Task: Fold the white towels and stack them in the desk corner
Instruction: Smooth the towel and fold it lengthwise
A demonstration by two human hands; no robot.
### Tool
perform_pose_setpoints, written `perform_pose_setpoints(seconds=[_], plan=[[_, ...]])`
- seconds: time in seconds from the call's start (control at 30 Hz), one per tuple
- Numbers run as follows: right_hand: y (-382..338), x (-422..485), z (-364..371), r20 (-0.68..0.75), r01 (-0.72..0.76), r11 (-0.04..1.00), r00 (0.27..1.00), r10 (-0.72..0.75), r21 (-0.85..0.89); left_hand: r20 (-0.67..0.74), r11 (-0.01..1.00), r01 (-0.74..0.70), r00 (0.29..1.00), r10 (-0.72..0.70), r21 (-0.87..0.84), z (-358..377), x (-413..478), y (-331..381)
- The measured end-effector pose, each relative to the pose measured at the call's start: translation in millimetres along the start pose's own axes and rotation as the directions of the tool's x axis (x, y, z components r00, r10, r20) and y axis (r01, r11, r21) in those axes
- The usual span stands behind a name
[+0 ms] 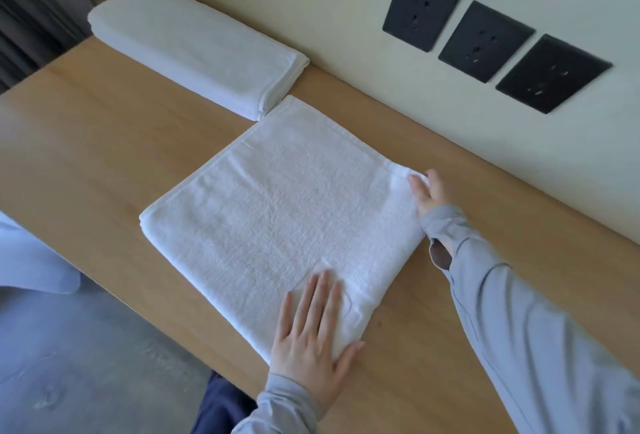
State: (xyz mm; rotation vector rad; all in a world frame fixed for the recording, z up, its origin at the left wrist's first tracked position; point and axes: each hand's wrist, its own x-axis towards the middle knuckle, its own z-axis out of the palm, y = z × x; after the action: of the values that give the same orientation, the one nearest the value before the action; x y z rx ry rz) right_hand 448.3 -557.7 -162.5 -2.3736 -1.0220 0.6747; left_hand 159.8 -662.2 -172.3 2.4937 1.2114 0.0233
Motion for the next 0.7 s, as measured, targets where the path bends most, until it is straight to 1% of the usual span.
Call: perform_pose_setpoints(seconds=[0.1, 0.17, 0.23, 0.27, 0.3, 0.33, 0.37, 0.4, 0.43, 0.47, 0.5, 0.53, 0.57, 0.6, 0.63, 0.67, 0.7], plan=[[6.4, 5.0, 1.5, 0.031, 0.022, 0.998, 0.999, -0.02, -0.065, -0.033, 1.0, 0.008, 0.999, -0.008, 0.001, 1.7, 1.2, 1.9], [6.5, 7.0, -0.2, 0.044, 0.027, 0.994, 0.999, -0.022, -0.104, -0.025, 1.0, 0.016, 1.0, -0.016, -0.014, -5.3, 1.7, 2.7], [4.4, 8.9, -7.3, 0.034, 0.075, 0.987, 0.997, -0.07, -0.144, -0.032, 0.997, 0.002, 0.999, -0.005, -0.071, -15.6, 2.1, 2.8], [2.2, 11.0, -11.4, 0.017, 0.114, 0.982, 0.993, -0.113, -0.152, -0.087, 0.987, 0.003, 0.996, -0.017, -0.162, -21.1, 1.4, 1.3], [-1.9, 14.1, -15.3, -0.009, 0.152, 0.977, 0.988, -0.155, -0.152, -0.159, 0.953, 0.032, 0.984, -0.083, -0.301, -27.0, 1.1, -2.3], [-7.9, 16.9, -17.7, -0.036, 0.176, 0.974, 0.982, -0.183, -0.14, -0.219, 0.891, 0.102, 0.951, -0.218, -0.443, -35.3, 0.9, -6.8], [-15.8, 20.2, -18.8, -0.052, 0.182, 0.977, 0.981, -0.188, -0.109, -0.264, 0.806, 0.198, 0.878, -0.398, -0.558, -43.8, 0.4, -14.3], [-25.0, 23.9, -18.1, -0.043, 0.173, 0.982, 0.983, -0.177, -0.07, -0.285, 0.689, 0.301, 0.748, -0.599, -0.659, -52.3, 0.5, -23.2], [-35.1, 28.0, -15.3, -0.004, 0.158, 0.986, 0.987, -0.159, -0.045, -0.244, 0.525, 0.387, 0.578, -0.779, -0.758, -61.7, 1.6, -33.3], [-45.6, 32.2, -12.0, 0.058, 0.142, 0.989, 0.988, -0.139, -0.041, -0.12, 0.313, 0.446, 0.408, -0.905, -0.839, -70.8, 4.4, -42.6], [-55.8, 36.1, -7.9, 0.131, 0.123, 0.991, 0.985, -0.116, -0.047, 0.036, 0.098, 0.469, 0.27, -0.962, -0.878, -78.0, 8.5, -52.0], [-65.5, 39.6, -3.3, 0.201, 0.103, 0.993, 0.975, -0.09, -0.056, 0.177, -0.076, 0.468, 0.175, -0.968, -0.88, -82.2, 12.5, -61.8], [-73.9, 43.2, 1.5, 0.26, 0.087, 0.993, 0.963, -0.065, -0.074, 0.278, -0.198, 0.448, 0.121, -0.953, -0.872, -84.4, 16.5, -69.7], [-80.9, 46.1, 6.3, 0.3, 0.079, 0.992, 0.953, -0.045, -0.103, 0.349, -0.278, 0.422, 0.099, -0.932, -0.863, -85.2, 20.1, -75.5], [-87.2, 48.9, 10.5, 0.323, 0.069, 0.989, 0.946, -0.023, -0.133, 0.393, -0.325, 0.397, 0.104, -0.914, -0.859, -85.1, 23.6, -80.0], [-92.3, 50.8, 14.0, 0.334, 0.056, 0.986, 0.943, -0.001, -0.154, 0.415, -0.343, 0.38, 0.124, -0.901, -0.859, -84.2, 26.6, -82.8], [-96.0, 52.9, 16.5, 0.337, 0.04, 0.986, 0.941, 0.018, -0.164, 0.416, -0.333, 0.388, 0.154, -0.896, -0.859, -80.1, 29.1, -86.1]])
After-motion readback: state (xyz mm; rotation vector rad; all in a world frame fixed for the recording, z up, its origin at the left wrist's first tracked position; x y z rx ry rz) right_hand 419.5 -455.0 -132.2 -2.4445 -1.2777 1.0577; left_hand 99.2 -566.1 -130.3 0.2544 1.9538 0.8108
